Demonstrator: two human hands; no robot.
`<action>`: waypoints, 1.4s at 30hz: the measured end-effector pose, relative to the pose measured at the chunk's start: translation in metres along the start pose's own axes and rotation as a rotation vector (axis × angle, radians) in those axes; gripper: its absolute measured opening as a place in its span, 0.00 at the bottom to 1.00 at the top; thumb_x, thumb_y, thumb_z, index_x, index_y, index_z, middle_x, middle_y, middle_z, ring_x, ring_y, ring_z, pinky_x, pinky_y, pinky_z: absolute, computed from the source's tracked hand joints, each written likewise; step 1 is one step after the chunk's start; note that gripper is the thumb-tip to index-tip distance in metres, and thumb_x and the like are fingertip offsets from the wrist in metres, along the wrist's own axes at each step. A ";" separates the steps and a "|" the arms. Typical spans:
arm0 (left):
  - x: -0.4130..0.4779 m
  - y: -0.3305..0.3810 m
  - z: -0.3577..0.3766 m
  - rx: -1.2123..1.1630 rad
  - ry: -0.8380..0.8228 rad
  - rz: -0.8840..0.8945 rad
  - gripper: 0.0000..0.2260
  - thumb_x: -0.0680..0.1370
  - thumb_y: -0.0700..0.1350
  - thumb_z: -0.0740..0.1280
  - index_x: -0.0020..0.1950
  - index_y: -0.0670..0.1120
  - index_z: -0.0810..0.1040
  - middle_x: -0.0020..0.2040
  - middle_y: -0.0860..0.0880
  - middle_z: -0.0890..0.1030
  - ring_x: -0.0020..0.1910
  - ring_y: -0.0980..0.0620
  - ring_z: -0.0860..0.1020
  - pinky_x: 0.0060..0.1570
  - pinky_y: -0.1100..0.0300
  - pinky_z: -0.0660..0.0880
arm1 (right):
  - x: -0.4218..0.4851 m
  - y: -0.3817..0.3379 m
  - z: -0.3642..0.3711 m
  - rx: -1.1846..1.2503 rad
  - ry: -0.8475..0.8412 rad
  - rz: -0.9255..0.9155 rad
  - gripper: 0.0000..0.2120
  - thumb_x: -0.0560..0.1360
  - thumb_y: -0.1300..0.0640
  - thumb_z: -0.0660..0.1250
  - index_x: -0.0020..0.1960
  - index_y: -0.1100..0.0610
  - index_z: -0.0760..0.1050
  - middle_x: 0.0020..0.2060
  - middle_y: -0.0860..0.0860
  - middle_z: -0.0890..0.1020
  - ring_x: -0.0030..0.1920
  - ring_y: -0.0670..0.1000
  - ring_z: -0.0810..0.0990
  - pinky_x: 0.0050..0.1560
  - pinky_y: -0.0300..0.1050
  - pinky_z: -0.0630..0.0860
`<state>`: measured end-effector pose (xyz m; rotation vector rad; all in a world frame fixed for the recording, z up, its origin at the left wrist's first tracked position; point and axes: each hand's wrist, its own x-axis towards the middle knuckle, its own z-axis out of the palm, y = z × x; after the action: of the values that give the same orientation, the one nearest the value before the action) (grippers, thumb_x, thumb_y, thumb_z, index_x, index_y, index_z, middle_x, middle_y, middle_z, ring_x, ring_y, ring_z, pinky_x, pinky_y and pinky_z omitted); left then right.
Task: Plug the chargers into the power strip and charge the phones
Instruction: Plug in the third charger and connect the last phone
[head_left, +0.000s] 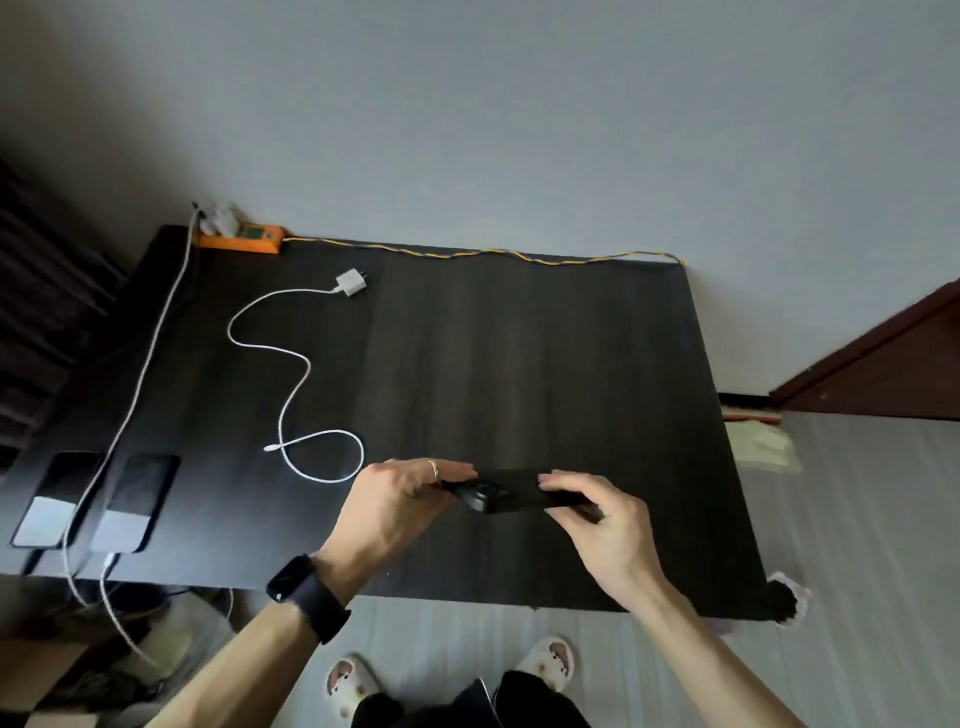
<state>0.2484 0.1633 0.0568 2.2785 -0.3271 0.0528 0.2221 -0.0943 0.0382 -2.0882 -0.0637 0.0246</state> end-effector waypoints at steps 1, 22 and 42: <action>-0.004 -0.010 -0.014 -0.001 0.003 -0.012 0.12 0.68 0.39 0.74 0.49 0.52 0.87 0.49 0.60 0.86 0.48 0.62 0.83 0.50 0.65 0.79 | -0.001 -0.008 0.016 -0.020 -0.002 -0.020 0.16 0.71 0.67 0.76 0.54 0.52 0.84 0.53 0.41 0.85 0.58 0.41 0.82 0.59 0.36 0.77; -0.143 -0.293 -0.187 0.178 -0.183 -0.879 0.24 0.77 0.52 0.66 0.73 0.49 0.69 0.71 0.44 0.71 0.68 0.40 0.70 0.67 0.51 0.68 | 0.012 -0.095 0.405 -0.110 -0.671 0.639 0.13 0.77 0.49 0.66 0.46 0.57 0.66 0.34 0.54 0.77 0.29 0.50 0.73 0.28 0.42 0.73; -0.152 -0.363 -0.198 0.531 -0.634 -0.750 0.35 0.80 0.47 0.59 0.81 0.55 0.41 0.81 0.50 0.39 0.80 0.46 0.44 0.76 0.40 0.50 | 0.061 -0.099 0.490 -0.476 -0.427 0.555 0.17 0.80 0.44 0.63 0.52 0.59 0.72 0.51 0.58 0.83 0.54 0.61 0.81 0.50 0.51 0.74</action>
<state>0.2066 0.5732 -0.0984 2.7467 0.2813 -1.0918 0.2580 0.3828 -0.1180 -2.4746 0.2780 0.8645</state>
